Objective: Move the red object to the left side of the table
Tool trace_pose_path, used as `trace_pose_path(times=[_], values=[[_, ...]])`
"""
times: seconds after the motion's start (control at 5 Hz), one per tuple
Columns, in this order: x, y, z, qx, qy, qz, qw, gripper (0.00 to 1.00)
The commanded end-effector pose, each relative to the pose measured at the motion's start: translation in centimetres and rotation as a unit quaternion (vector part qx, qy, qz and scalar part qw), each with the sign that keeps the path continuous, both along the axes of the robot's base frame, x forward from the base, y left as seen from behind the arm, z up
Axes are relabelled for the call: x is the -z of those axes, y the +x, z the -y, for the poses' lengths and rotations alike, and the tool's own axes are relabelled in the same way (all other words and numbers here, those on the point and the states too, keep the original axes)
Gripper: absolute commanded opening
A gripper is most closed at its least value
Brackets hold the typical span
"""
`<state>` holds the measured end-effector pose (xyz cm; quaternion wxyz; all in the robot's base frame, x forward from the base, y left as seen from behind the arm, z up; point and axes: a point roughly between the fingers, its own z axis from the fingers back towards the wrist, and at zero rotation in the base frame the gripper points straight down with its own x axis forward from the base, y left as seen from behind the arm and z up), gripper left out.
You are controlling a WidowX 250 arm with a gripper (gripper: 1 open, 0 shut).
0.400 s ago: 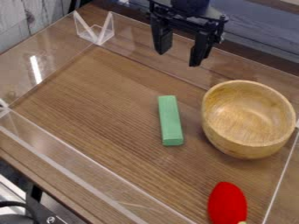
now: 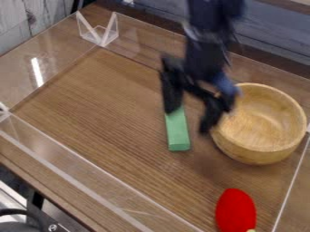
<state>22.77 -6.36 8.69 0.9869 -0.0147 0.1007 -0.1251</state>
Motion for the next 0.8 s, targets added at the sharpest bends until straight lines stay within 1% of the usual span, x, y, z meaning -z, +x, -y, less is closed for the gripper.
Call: trace_pose_path(times=[0.0,0.2,0.4,0.6], values=[[1.0,-1.9,4.7,0.075,-0.014,0.028,0.9967,1.0],[2.6,-3.5,7.5,0.143,-0.001,0.046,0.9887,1.0],[4.3,-3.5,7.7,0.151,0.007,0.048,0.9874,1.0],[5.0,-3.1,7.5,0.149,0.004,0.051,0.9875,1.0]])
